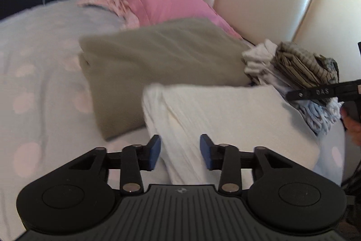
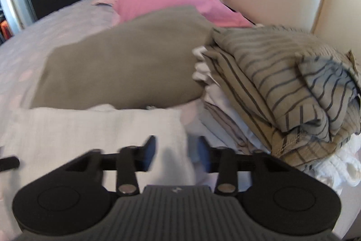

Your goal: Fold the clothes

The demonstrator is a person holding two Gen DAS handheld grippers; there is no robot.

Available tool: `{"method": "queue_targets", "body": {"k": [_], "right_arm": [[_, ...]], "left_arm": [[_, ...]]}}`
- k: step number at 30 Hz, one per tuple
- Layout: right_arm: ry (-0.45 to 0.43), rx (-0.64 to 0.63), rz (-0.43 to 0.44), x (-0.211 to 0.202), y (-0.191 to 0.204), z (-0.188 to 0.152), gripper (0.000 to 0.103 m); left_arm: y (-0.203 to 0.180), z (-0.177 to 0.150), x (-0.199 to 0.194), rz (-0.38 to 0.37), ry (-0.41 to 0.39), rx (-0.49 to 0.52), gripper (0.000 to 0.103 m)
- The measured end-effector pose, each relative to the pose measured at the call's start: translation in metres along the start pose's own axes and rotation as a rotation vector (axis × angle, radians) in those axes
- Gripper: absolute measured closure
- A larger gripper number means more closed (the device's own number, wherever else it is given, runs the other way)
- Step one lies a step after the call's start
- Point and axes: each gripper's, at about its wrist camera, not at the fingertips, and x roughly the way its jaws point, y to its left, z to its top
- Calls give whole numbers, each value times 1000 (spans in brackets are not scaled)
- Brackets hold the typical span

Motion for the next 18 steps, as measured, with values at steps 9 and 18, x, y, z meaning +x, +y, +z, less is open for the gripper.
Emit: {"method": "queue_targets", "body": {"k": [9, 18], "right_arm": [[-11, 21, 35, 23, 20, -5, 79], [54, 157, 61, 91, 8, -16, 80]], "left_arm": [[-29, 26, 29, -35, -16, 35, 73], [-22, 11, 101, 67, 165, 52, 80]]}}
